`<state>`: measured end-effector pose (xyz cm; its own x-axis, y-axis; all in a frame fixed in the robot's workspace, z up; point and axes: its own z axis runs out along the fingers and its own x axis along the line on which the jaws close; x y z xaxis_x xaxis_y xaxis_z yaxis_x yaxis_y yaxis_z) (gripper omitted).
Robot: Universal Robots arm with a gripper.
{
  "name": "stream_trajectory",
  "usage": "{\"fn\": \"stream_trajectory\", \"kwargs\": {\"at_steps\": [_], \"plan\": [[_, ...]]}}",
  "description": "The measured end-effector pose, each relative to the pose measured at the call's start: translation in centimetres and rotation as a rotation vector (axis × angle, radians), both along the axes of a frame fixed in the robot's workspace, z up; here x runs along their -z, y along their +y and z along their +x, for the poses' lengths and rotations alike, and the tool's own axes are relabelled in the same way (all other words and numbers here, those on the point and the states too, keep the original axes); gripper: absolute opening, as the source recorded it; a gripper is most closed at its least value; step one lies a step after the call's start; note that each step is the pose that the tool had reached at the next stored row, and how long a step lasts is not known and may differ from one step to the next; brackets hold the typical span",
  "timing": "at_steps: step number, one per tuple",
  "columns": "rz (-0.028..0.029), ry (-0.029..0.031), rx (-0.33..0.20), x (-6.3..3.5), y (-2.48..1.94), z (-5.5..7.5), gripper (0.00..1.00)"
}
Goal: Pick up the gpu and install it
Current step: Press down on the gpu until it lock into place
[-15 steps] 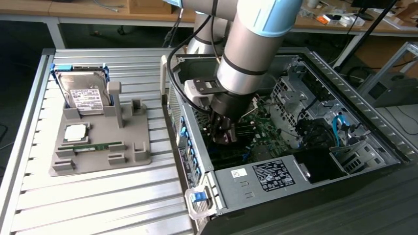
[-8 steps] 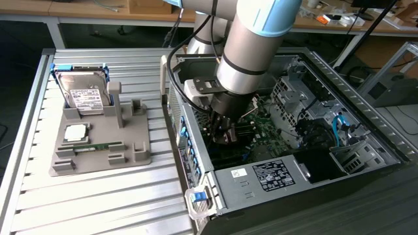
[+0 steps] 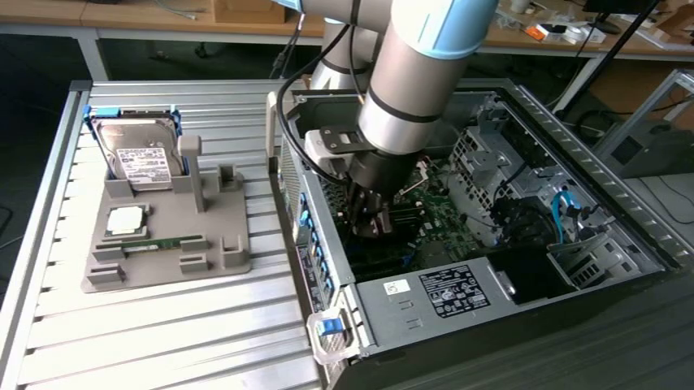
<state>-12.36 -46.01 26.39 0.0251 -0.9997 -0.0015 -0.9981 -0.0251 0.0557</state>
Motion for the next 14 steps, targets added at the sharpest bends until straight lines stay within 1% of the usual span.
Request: {"fn": "stream_trajectory", "kwargs": {"at_steps": [2, 5, 8, 10, 11, 14], "plan": [[0.0002, -0.0001, 0.0, 0.0, 0.0, -0.01, 0.11], [0.0016, -0.0001, 0.0, 0.01, -0.12, -0.11, 0.11], [0.0024, -0.0001, 0.0, 0.01, -0.49, -0.33, 0.11], [0.0034, -0.0001, 0.0, 0.01, -0.82, -0.45, 0.11], [0.0036, -0.0001, 0.0, 0.0, -0.91, -0.46, 0.11], [0.0037, -0.0001, 0.0, 0.0, -0.92, -0.46, 0.11]]}}
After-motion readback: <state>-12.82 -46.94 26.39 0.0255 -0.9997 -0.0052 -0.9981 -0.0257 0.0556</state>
